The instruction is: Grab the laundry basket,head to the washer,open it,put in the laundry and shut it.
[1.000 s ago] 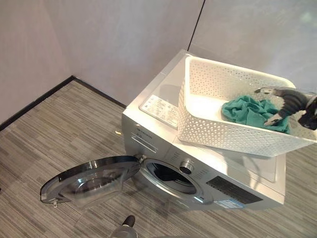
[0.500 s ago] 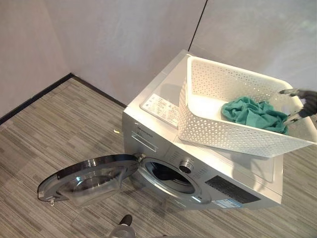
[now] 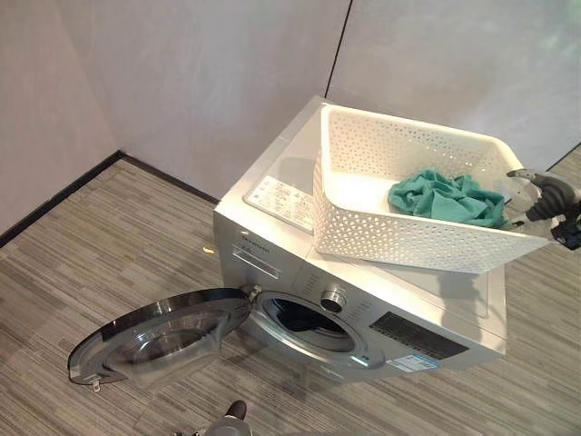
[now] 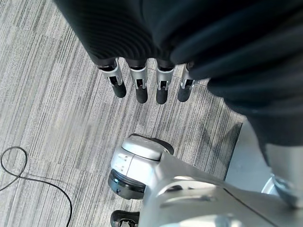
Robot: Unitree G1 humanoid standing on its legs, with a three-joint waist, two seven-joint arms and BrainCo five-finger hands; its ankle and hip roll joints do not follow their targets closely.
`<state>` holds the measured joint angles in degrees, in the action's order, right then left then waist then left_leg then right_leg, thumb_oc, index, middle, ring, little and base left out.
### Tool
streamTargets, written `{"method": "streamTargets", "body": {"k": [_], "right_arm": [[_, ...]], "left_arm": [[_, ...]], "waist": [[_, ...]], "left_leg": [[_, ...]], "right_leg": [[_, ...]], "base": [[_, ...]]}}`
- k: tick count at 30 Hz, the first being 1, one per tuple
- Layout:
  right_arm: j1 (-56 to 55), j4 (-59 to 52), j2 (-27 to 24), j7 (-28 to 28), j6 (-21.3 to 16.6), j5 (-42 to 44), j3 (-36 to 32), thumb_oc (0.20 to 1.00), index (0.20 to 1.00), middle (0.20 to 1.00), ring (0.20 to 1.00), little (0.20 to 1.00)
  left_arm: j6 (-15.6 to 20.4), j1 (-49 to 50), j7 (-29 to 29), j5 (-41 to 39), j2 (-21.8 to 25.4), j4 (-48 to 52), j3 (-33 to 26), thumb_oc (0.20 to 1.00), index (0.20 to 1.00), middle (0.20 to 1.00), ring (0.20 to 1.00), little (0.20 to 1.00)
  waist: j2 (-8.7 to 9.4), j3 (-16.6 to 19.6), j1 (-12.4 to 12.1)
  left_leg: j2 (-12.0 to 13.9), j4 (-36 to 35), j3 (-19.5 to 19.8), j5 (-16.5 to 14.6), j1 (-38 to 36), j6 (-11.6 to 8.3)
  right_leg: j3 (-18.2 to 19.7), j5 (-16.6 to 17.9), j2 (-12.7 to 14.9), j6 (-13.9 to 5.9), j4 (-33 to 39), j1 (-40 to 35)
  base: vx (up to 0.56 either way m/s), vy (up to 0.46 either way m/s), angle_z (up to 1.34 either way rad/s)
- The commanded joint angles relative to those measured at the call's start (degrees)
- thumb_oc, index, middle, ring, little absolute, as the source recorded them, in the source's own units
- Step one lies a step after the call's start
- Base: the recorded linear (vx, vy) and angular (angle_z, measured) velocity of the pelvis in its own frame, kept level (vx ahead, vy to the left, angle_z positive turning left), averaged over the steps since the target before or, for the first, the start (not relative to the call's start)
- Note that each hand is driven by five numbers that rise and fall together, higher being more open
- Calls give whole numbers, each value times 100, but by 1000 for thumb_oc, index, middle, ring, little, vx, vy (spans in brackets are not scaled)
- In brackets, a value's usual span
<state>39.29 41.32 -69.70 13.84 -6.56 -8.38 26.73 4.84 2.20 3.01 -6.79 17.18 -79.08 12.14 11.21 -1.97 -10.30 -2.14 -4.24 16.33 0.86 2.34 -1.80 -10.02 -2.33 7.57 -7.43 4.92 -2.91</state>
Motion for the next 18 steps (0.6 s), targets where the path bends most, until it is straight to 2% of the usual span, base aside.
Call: {"method": "streamTargets", "body": {"k": [1, 4, 11, 15, 18], "right_arm": [[119, 215, -46, 187, -15, -219, 699, 1000, 1000, 1000, 1000, 1000], [445, 316, -41, 97, 11, -486, 886, 1000, 1000, 1000, 1000, 1000], [1787, -243, -619, -155, 92, -830, 1440, 1000, 1000, 1000, 1000, 1000], [1902, -1028, -785, -213, 171, -850, 1272, 1000, 1000, 1000, 1000, 1000], [1448, -1554, -778, -230, 208, -796, 759, 1000, 1000, 1000, 1000, 1000]], "left_arm": [[81, 32, 82, 111, -439, -249, 35, 1000, 1000, 1000, 1000, 1000], [69, 68, 49, 159, -430, -295, -9, 1000, 1000, 1000, 1000, 1000], [57, 140, 26, 136, -344, -340, -49, 1000, 1000, 1000, 1000, 1000], [54, 138, -1, 69, -335, -322, -94, 1000, 1000, 1000, 1000, 1000], [53, 114, 10, 26, -346, -301, -103, 1000, 1000, 1000, 1000, 1000]], "waist": [[82, 46, -192], [72, 48, -230], [154, 159, -290], [158, 180, -283], [172, 182, -297]], "left_leg": [[146, -76, 198, 254, 466, 147], [131, -76, 211, 253, 480, 149], [122, -76, 266, 235, 463, 144], [128, -76, 301, 226, 455, 146], [126, -76, 338, 216, 456, 155]], "right_leg": [[-45, 891, 151, -235, 8, 595], [-54, 898, 153, -236, 8, 609], [-116, 891, 155, -241, 8, 550], [-149, 877, 152, -240, 8, 528], [-181, 865, 153, -236, 8, 515]], "base": [[0, 0, 0], [3, 0, -1], [3, 0, 0], [0, 0, 0], [7, -3, 3]]}}
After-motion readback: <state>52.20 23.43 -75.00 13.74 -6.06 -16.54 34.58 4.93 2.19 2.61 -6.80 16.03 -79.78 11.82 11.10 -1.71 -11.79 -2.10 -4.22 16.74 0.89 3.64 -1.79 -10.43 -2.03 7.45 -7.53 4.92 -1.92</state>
